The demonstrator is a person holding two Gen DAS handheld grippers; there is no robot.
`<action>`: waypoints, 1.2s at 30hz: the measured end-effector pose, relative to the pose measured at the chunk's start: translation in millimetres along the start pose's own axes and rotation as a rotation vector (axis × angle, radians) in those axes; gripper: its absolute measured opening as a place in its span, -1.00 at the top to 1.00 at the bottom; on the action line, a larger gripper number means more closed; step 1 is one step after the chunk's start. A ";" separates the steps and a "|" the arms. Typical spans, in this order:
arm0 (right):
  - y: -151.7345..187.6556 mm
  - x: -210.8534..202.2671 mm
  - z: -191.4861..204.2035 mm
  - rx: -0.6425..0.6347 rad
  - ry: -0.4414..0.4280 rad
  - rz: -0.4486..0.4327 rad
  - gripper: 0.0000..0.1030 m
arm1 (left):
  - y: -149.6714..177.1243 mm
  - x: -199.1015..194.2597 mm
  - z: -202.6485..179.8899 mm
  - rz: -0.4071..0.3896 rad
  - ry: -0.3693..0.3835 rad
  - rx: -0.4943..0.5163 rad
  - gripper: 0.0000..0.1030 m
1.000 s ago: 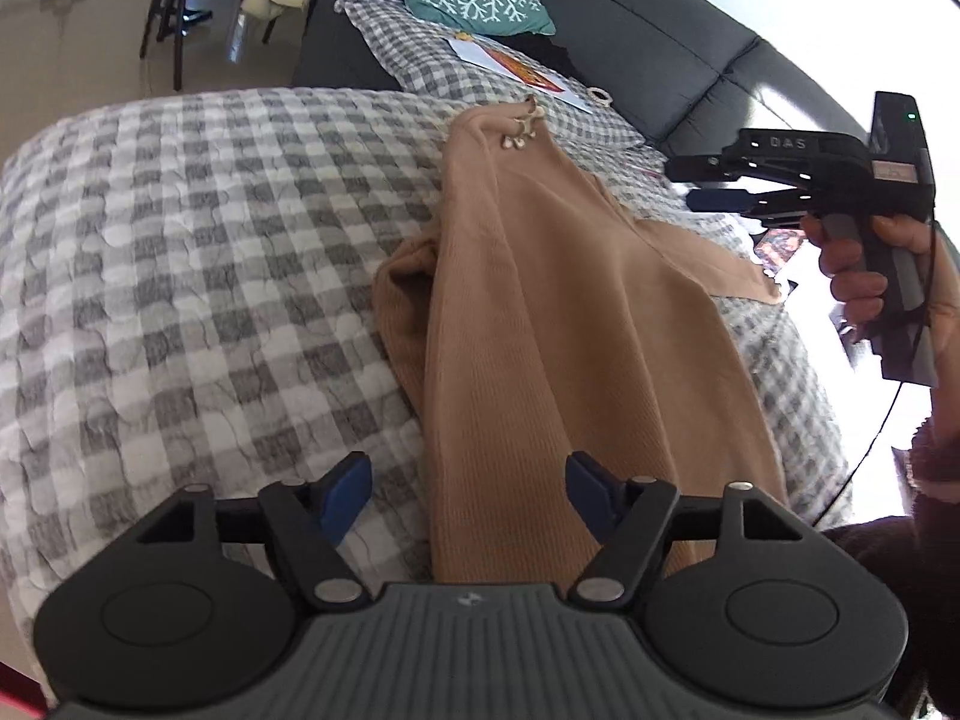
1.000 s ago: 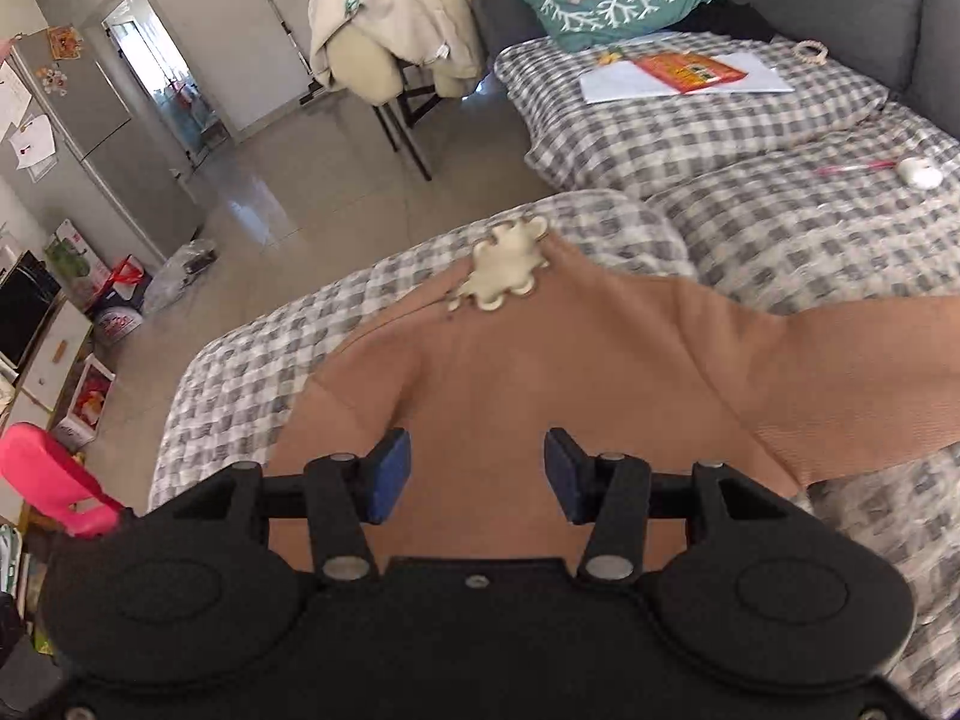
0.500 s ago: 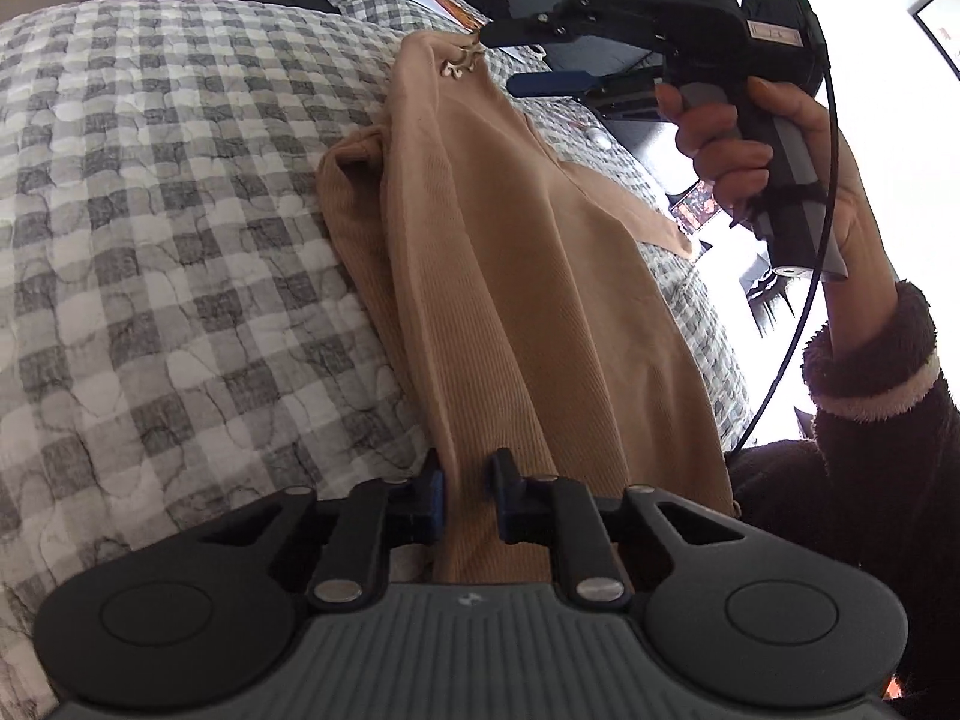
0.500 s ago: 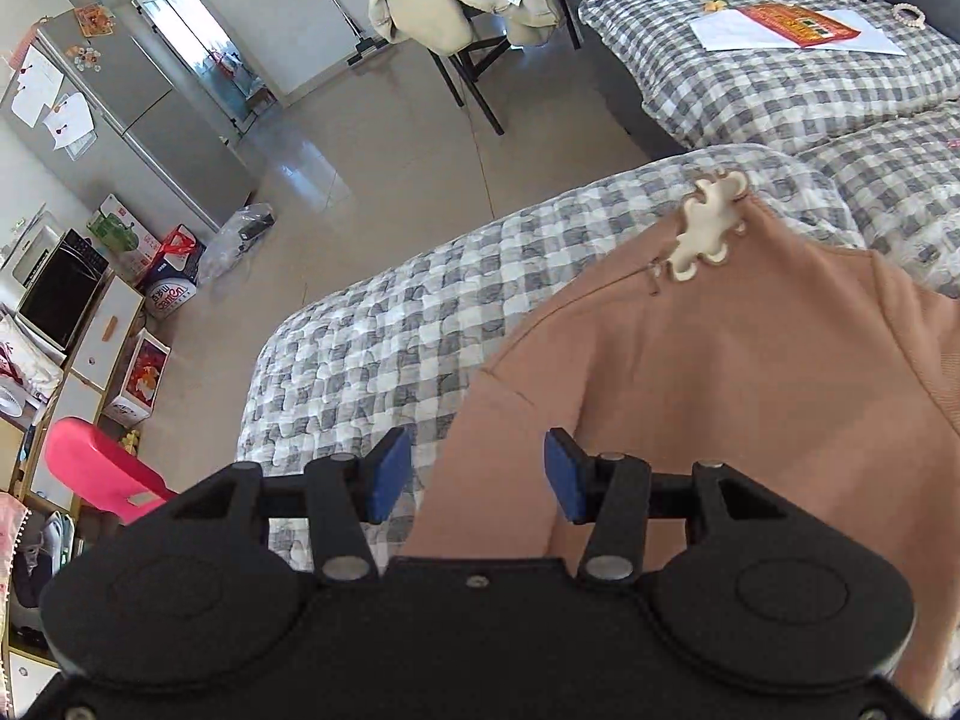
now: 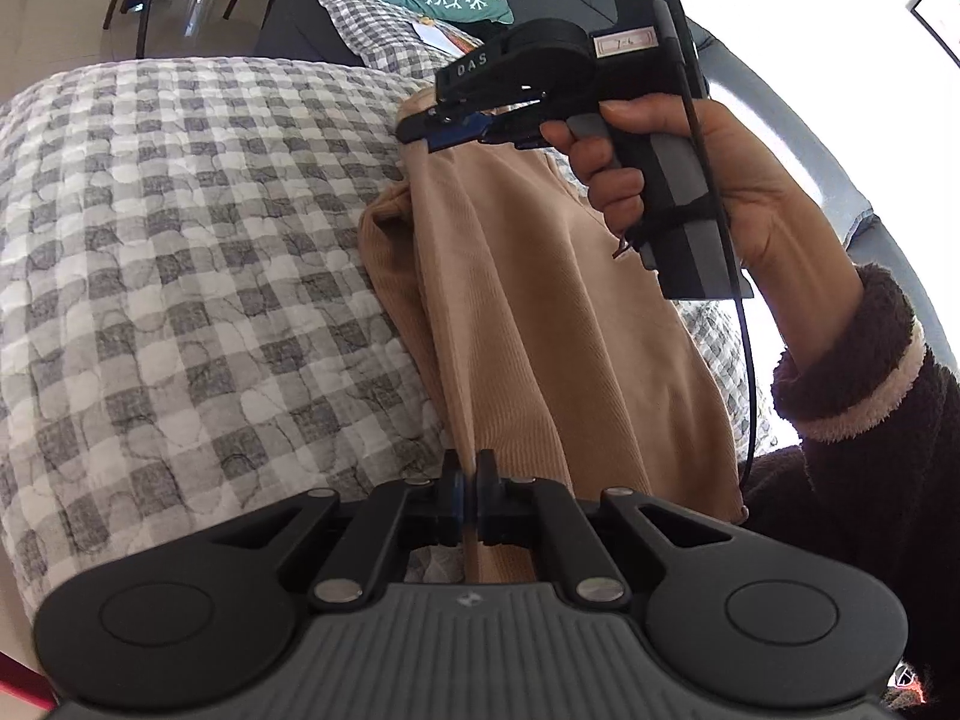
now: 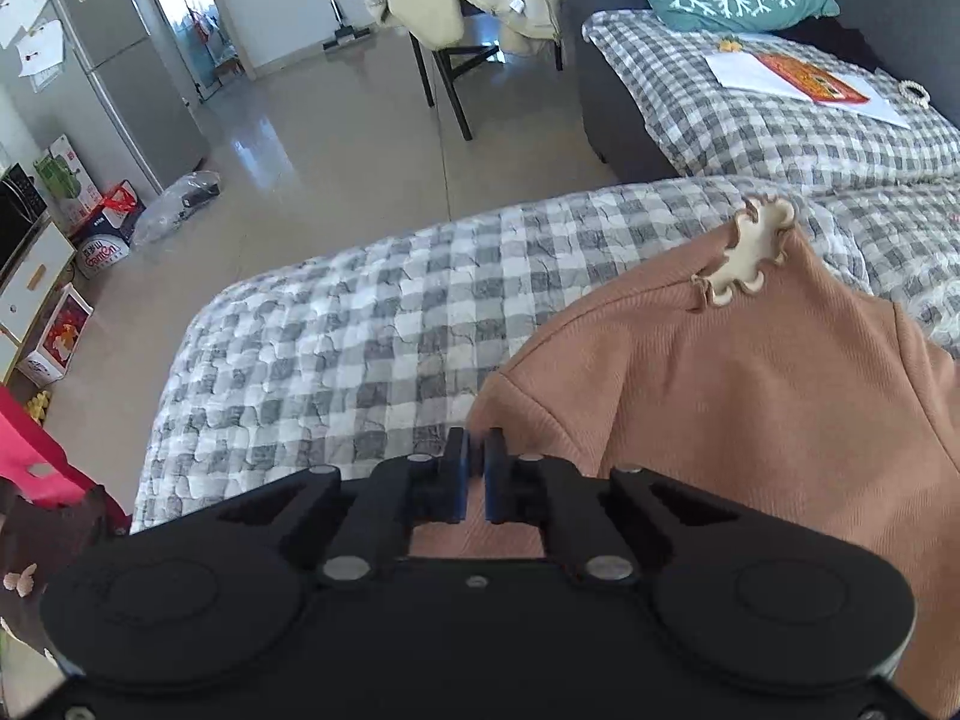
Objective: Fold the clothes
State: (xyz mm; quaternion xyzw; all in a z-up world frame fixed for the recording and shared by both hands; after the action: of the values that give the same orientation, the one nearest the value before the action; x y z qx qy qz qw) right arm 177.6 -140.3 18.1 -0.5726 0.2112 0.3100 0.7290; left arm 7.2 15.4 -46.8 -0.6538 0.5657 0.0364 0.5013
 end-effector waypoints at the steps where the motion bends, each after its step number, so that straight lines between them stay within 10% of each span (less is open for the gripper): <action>1: -6.3 -3.7 4.2 -0.006 -0.011 -0.031 0.92 | -2.4 -1.3 0.7 -0.008 -0.011 0.000 0.97; 6: -35.6 -11.9 16.7 -0.014 -0.063 -0.145 0.93 | -38.3 -29.9 26.1 -0.105 -0.133 0.010 0.97; 19: -58.8 31.0 39.2 0.025 -0.137 -0.119 0.86 | -130.5 -46.8 138.8 -0.282 -0.637 -0.026 0.97; 27: -59.5 -19.7 -28.1 -0.066 0.082 -0.135 0.37 | -139.9 -20.8 167.7 -0.213 -0.878 -0.005 0.96; 32: -59.4 -54.7 -110.0 -0.041 0.209 -0.149 0.25 | -144.7 -18.5 156.3 -0.153 -0.919 -0.003 0.72; 36: -47.8 -75.2 -162.1 -0.089 0.263 -0.094 0.24 | -164.9 -25.2 121.2 -0.202 -0.828 0.060 0.01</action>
State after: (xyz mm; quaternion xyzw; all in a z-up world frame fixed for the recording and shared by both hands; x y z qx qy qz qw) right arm 164.4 -319.9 60.3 -0.6493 0.2638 0.2069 0.6826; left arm 189.1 94.1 10.0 -0.6211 0.2506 0.2303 0.7060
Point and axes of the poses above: each gripper's, at about its wrist camera, not at the fingertips, and x roughly the way its jaws point, z to its left, y to its underside, the point moved 10 cm from there along x, roughly the way its jaws point, and after that the axes turned 5 degrees about -z, right-handed, at the moved point
